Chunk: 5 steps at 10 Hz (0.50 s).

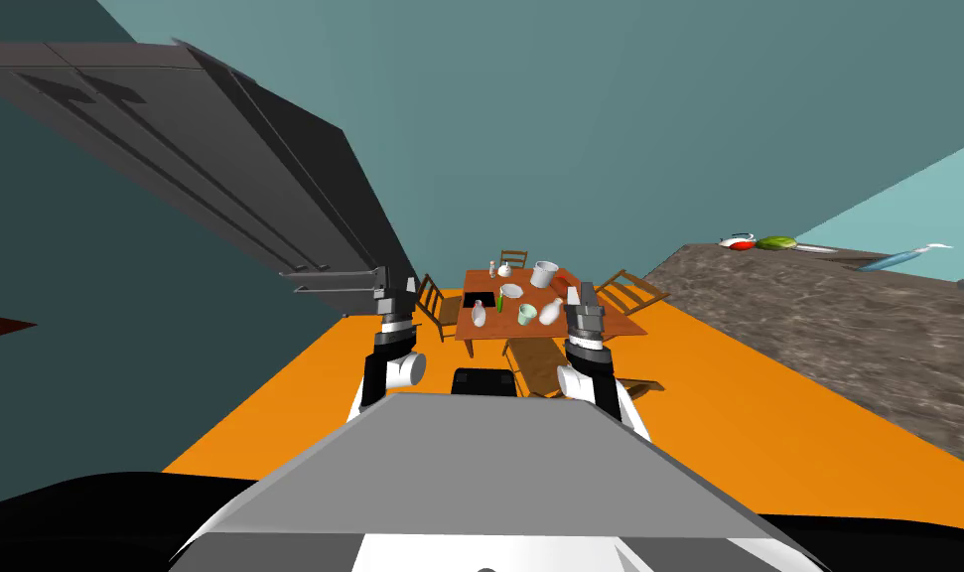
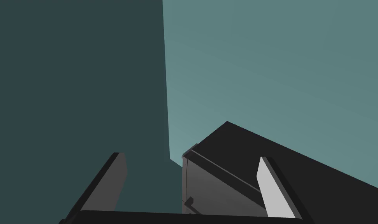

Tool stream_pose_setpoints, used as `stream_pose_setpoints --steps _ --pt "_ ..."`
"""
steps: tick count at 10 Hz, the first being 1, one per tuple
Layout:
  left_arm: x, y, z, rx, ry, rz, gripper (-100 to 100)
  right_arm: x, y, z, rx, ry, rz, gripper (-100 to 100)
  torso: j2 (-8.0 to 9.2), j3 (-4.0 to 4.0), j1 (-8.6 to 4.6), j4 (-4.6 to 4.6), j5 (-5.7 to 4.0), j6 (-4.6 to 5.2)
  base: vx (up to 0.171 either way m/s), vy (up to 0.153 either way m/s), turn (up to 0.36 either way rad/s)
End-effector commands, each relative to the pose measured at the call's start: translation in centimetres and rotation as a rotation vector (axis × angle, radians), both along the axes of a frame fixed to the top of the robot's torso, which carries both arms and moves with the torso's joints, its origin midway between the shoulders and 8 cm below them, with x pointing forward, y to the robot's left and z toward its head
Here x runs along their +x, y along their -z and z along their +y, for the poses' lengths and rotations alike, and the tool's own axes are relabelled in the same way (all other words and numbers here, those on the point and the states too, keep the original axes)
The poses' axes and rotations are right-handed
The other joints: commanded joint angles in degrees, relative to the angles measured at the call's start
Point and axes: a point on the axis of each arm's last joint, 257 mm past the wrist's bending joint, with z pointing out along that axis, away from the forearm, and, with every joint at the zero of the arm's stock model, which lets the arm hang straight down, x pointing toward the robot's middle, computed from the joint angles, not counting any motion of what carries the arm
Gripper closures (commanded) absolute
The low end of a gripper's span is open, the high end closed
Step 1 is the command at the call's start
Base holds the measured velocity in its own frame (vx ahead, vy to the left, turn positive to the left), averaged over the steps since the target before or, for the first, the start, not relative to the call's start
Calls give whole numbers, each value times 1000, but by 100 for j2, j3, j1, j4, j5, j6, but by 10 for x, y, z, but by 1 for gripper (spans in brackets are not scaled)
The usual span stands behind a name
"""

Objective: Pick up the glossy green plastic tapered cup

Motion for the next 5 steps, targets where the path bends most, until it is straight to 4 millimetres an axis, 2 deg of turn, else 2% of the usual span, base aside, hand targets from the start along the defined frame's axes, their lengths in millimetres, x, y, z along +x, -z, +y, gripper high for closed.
stream_pose_setpoints --steps 1,5 --pt "0 0 0 0 0 0 0 5 12 6 -73 -9 40 -100 0 0 0 0 0 0 -17 10 106" --pt "0 0 0 0 0 0 0 18 53 15 -273 -17 161 -100 18 10 2 4 0 1 -45 19 147"
